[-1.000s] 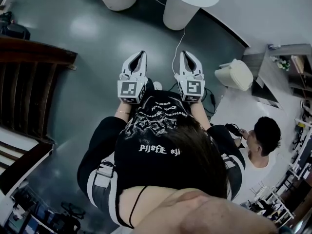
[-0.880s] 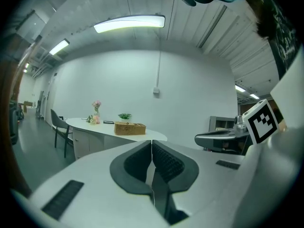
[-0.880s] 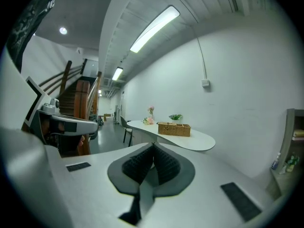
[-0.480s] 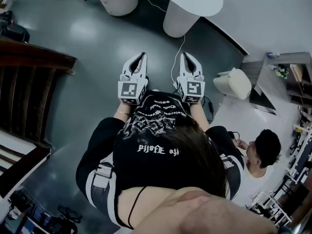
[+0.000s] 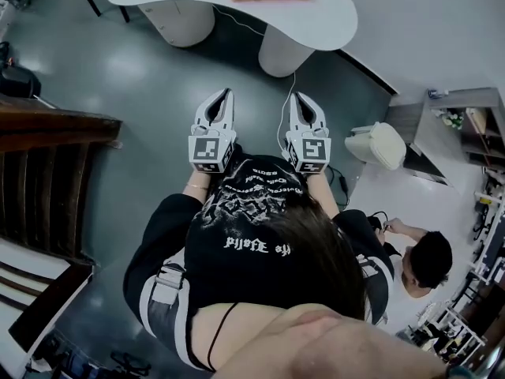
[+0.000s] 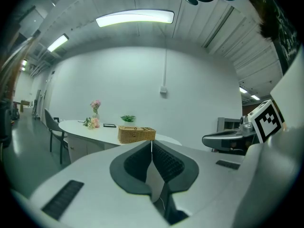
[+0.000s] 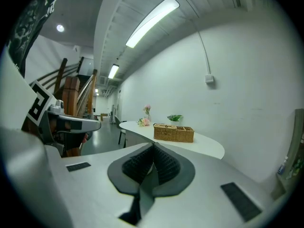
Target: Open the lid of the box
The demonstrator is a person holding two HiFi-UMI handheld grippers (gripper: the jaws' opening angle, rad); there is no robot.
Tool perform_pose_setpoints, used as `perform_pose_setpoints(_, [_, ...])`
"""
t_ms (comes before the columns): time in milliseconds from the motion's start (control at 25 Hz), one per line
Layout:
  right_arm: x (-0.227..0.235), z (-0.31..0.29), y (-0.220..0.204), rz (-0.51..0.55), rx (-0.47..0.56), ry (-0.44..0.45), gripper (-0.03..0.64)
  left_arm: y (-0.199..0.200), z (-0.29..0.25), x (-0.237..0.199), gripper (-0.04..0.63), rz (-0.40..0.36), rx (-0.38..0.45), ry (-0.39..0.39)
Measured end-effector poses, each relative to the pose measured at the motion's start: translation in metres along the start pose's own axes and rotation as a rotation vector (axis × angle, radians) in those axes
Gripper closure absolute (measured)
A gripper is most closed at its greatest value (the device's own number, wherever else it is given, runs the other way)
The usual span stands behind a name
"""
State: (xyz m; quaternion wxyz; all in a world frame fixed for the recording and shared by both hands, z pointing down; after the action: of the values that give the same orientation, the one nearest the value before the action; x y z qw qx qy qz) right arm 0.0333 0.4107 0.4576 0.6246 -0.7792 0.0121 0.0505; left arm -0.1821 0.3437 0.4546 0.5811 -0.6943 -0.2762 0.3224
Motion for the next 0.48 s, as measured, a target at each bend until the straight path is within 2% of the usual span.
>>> perform_pose_setpoints(200, [-0.007,-0.036,0.008,-0.009,-0.008,-0.013,0.591,0.001,-0.027,-0.036,0.571,0.006,-0.019,-0.022])
perform_pose_setpoints(360, [-0.017,-0.059,0.01,-0.07,-0.019,0.011,0.591,0.006,-0.044,-0.061,0.571,0.006,-0.02,-0.044])
perform_pose_setpoints(480, [-0.022,-0.077,0.016,-0.078,-0.024,-0.002,0.591,0.011,-0.057,-0.078,0.571,0.011,-0.02,-0.064])
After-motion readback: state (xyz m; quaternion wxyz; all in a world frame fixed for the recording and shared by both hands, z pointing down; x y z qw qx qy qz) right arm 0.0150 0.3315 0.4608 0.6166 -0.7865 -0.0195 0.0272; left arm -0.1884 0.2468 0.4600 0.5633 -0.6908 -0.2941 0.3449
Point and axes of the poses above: the fingertips, and each gripper's own axes: z backward along the fingers, x to its right, y out of its top, the point moved 8 cm from there along z, backward along the fingers, and after that the axes turned 8 degrees about -y, right-handed, at the moved point
